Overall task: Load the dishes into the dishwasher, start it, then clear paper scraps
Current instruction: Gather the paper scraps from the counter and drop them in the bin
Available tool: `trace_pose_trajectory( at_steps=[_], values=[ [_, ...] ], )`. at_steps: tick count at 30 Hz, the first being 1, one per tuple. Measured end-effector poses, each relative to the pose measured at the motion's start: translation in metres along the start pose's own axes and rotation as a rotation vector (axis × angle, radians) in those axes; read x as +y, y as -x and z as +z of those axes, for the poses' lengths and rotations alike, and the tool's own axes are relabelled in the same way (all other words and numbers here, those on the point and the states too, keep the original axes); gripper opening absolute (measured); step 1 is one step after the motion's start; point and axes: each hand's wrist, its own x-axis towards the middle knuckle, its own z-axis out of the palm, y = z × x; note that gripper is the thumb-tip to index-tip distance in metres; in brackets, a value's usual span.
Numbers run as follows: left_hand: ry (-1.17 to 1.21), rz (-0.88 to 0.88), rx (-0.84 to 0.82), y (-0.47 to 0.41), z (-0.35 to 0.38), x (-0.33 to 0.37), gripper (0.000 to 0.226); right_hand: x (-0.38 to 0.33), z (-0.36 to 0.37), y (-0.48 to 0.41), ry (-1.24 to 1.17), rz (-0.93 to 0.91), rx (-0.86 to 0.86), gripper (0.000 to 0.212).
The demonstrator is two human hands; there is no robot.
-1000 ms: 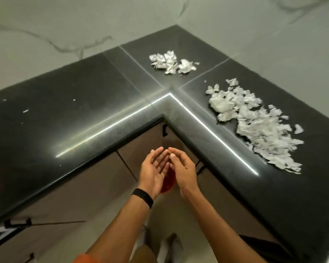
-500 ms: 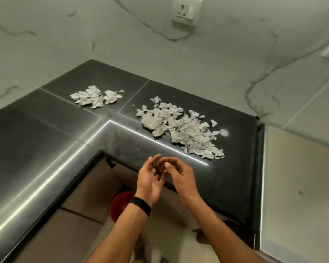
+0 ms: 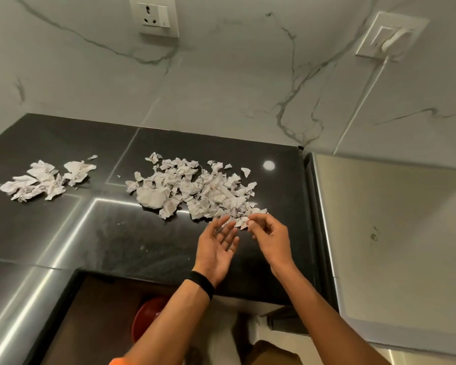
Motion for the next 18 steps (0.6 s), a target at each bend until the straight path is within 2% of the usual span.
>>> trace_pose_trajectory(
  at_steps=[3,7,11,13,15,18],
  values=[
    [0.009,0.002,0.025,-0.016,0.017,-0.005,0.037,0.014,-0.022,-0.041,0.085,0.022,0.066,0.015],
    [0.052,0.004,0.061,-0.037,0.038,-0.014,0.039,0.036,-0.047,-0.090,0.329,-0.039,0.078,0.011],
    [0.110,0.040,0.070,-0.052,0.049,-0.019,0.042,0.056,-0.055,-0.119,0.617,-0.104,-0.088,0.019],
    [0.131,0.055,0.081,-0.059,0.051,-0.020,0.043,0.060,-0.056,-0.124,0.709,-0.135,-0.148,0.015],
    [0.142,0.062,0.097,-0.064,0.051,-0.021,0.044,0.059,-0.058,-0.125,0.668,-0.130,-0.138,0.007],
    [0.143,0.085,0.125,-0.070,0.057,-0.022,0.042,0.049,-0.064,-0.128,0.357,0.008,-0.100,0.003]
  ],
)
